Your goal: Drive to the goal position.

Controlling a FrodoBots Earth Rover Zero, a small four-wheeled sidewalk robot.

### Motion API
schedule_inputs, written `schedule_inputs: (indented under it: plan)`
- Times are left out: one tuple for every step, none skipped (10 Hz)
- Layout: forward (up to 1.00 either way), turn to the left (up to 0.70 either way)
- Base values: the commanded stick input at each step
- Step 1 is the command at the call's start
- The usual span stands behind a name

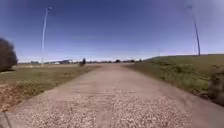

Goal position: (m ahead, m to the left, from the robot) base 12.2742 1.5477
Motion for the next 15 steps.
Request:
schedule_inputs:
  plan:
    - [1.0, 0.0]
    - [1.0, 0.0]
    - [1.0, 0.0]
    - [1.0, 0.0]
    - [1.0, 0.0]
    - [1.0, 0.0]
    - [1.0, 0.0]
    - [1.0, 0.0]
    - [1.0, 0.0]
    - [1.0, 0.0]
    - [1.0, 0.0]
    - [1.0, 0.0]
    - [1.0, 0.0]
    - [1.0, 0.0]
    - [1.0, 0.0]
